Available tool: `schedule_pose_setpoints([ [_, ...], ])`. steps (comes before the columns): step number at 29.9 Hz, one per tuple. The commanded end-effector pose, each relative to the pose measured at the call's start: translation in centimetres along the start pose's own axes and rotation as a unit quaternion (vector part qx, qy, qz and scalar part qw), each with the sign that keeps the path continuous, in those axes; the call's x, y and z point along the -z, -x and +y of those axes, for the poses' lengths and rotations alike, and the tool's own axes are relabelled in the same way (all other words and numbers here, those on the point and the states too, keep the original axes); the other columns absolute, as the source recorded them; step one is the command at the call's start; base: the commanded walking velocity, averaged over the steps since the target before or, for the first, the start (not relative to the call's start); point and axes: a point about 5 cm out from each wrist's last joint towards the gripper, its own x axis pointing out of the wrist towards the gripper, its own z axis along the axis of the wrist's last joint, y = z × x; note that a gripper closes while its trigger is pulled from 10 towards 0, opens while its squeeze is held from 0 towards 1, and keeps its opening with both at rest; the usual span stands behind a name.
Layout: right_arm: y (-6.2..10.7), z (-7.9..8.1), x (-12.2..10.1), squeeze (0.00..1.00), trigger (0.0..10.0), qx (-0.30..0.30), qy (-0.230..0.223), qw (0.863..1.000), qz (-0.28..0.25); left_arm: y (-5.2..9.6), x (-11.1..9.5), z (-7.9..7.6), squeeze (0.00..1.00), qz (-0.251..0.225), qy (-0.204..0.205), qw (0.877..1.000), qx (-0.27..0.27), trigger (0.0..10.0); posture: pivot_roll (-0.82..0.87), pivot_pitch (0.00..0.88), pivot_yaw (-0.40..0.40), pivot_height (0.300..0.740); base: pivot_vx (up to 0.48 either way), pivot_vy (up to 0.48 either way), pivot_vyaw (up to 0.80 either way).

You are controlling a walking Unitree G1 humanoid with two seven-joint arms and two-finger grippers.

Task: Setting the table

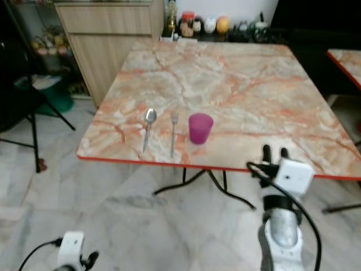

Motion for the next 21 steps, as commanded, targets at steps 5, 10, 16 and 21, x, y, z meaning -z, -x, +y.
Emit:
schedule_pose_setpoints([
  [5,1.0,-1.3,2.2,0.00,10.0,0.031,0.013,0.998,0.046,0.1,0.4,-0.3,0.00,0.004,0.000,1.000,0.004,10.0,0.01,0.060,-0.006,0.740,0.000,0.000,0.00],
  [10,1.9,-2.2,4.8,0.00,10.0,0.048,0.023,0.993,0.105,0.0,0.1,-0.5,0.00,-0.003,-0.001,1.000,0.006,10.0,0.01,0.060,-0.009,0.740,0.000,0.000,0.00],
  [16,3.6,-3.4,9.2,0.00,10.0,0.063,0.025,0.978,0.199,0.0,-0.2,-0.7,0.00,-0.011,-0.001,1.000,0.007,10.0,0.01,0.058,-0.010,0.740,0.000,0.000,0.00],
  [21,4.6,-3.6,11.6,0.00,10.0,0.063,0.018,0.965,0.255,-0.1,-0.4,-0.8,0.00,-0.018,0.000,1.000,0.007,10.0,0.01,0.058,-0.011,0.740,0.000,0.000,0.00],
])
